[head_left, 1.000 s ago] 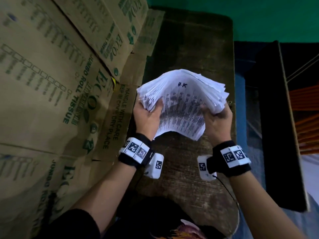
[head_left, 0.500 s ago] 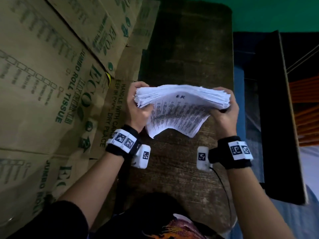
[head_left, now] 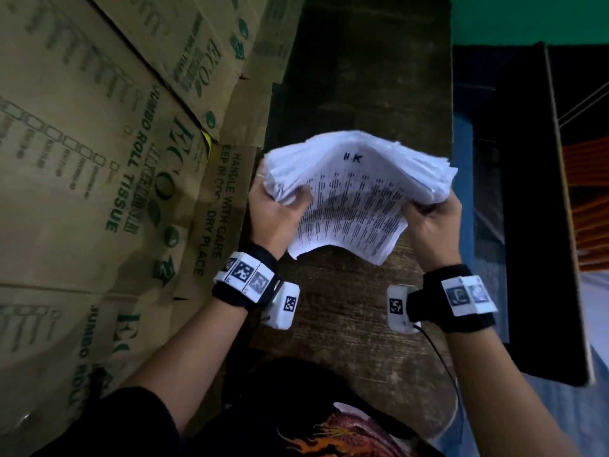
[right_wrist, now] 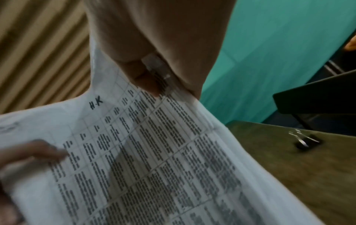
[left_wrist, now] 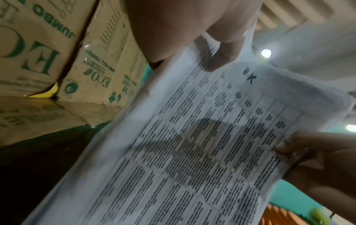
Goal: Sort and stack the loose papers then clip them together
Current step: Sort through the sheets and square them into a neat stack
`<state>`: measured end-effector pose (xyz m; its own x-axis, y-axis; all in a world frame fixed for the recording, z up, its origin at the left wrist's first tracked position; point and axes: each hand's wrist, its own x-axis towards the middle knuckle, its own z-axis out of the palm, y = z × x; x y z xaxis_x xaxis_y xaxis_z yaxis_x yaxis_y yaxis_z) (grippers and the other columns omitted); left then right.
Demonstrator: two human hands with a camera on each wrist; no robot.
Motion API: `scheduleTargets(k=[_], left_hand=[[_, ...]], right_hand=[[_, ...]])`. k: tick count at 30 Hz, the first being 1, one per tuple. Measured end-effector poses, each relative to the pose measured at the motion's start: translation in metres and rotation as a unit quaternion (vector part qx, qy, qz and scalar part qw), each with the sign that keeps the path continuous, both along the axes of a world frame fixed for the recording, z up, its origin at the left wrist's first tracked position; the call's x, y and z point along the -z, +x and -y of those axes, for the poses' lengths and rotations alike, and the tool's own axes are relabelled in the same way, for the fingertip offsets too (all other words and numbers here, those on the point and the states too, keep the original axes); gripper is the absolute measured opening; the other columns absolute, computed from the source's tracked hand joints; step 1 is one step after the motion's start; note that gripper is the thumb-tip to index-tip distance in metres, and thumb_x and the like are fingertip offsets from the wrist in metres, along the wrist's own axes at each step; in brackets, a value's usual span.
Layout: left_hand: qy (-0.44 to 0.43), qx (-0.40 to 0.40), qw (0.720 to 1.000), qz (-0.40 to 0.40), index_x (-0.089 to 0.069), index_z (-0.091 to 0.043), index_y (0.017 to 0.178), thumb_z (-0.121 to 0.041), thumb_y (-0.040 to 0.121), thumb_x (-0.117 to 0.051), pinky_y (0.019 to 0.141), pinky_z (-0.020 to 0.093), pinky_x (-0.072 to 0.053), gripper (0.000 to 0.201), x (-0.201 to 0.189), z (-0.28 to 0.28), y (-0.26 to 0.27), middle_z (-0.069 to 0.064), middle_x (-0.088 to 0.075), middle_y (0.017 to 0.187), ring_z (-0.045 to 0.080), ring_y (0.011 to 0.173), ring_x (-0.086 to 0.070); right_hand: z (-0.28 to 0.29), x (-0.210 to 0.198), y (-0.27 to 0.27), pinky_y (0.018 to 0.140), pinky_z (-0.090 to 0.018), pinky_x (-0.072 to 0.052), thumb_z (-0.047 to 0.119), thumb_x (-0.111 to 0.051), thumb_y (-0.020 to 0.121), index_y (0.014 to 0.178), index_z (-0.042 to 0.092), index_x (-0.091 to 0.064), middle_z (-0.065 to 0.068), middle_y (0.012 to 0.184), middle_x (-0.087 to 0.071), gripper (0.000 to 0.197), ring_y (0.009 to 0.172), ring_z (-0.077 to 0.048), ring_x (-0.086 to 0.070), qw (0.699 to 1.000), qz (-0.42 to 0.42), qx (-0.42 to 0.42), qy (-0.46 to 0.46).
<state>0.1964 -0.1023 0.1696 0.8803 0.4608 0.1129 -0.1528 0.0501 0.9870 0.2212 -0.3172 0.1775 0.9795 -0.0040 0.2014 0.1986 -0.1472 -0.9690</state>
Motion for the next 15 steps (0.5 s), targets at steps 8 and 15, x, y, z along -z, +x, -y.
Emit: scheduleTargets(k=[8,15], left_hand=[[0.012,0.048,0.998,-0.037,-0.062,-0.013,0.095,-0.017,0.061,-0.070,0.078,0.025,-0.053,0.035,0.011,-0.006,0.001,-0.001,-0.069,0.093,0.013,0.090,-0.067],[0.019,0.084,0.996,-0.026,-0.070,-0.033,0.084,-0.032,0.066,-0.080,0.079,0.032,-0.055,0.020,0.000,-0.010,0.003,-0.023,-0.072,0.083,-0.001,0.082,-0.067]], right_hand=[[0.026,0.094,0.007,0.088,-0.041,-0.050,-0.014,-0.061,0.081,0.121,-0.001,-0.057,-0.018,0.109,-0.064,0.042,0.096,-0.020,-0.056,0.945,-0.202,-0.131,-0.222],[0.017,0.157,0.027,0.084,-0.037,-0.049,0.003,-0.067,0.084,0.102,0.016,-0.055,-0.005,0.102,-0.057,0.024,0.094,-0.021,-0.054,0.902,-0.334,-0.035,-0.272]])
